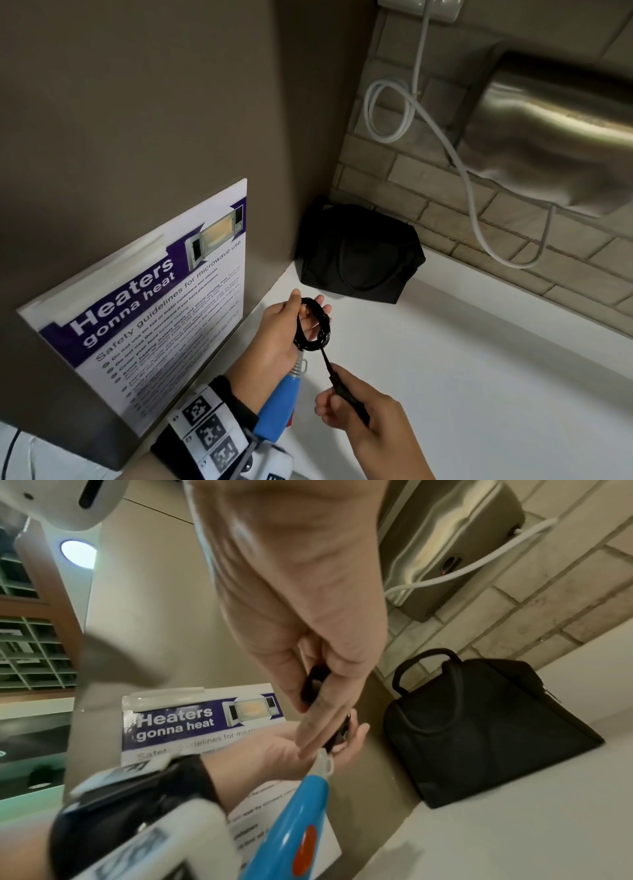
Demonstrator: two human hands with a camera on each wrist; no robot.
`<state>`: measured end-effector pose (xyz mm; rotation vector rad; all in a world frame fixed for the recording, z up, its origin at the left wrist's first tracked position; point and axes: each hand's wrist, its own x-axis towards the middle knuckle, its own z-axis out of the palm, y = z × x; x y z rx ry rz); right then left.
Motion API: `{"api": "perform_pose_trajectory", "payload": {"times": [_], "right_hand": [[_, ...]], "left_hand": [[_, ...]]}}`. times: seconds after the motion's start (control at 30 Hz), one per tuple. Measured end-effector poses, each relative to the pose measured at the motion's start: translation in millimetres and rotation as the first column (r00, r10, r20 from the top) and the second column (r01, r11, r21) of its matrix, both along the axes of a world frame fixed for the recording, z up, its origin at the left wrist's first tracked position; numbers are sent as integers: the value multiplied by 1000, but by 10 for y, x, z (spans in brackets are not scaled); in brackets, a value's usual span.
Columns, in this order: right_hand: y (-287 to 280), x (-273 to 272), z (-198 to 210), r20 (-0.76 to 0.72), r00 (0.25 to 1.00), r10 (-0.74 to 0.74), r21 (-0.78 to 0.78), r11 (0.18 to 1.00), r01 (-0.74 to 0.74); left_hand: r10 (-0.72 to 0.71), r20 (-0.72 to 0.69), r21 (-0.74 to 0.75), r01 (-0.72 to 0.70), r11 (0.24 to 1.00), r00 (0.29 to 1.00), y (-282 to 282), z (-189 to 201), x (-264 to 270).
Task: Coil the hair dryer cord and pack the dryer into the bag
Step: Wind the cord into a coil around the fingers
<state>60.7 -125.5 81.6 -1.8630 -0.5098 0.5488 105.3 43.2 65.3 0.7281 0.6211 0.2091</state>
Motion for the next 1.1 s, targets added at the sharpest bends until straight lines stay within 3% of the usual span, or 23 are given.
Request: {"api": "perform_pose_trajectory", "payload": {"times": [0.13,0.3,0.47,0.57,0.77,0.97,1.1], "right_hand": [[-113,68,-71,-88,996,-8,-55,998,3],[-45,148,-57,-77,989,124,-168,976,-135],[181,195,66,-68,997,26,-96,995,-32],[186,195,67,43,999,14,-108,994,-9],[42,175,-51,252,962,102,-237,971,-41],[-43,295,-299,570,816,95,-352,926,139],[43,340,-250,347,936,62,-320,946,56]], "left_hand": [[-92,38,32,90,995,995,-68,63,-57],[-167,88,190,148,971,982,-154,123,-111],[-150,69,295,123,948,986,-200,124,-132],[-118,65,280,95,955,991,-150,128,-133],[-56,89,84,48,995,995,-13,183,-137],[-103,92,155,88,984,990,-88,134,-125],[-102,86,229,80,970,991,-123,99,-116]]}}
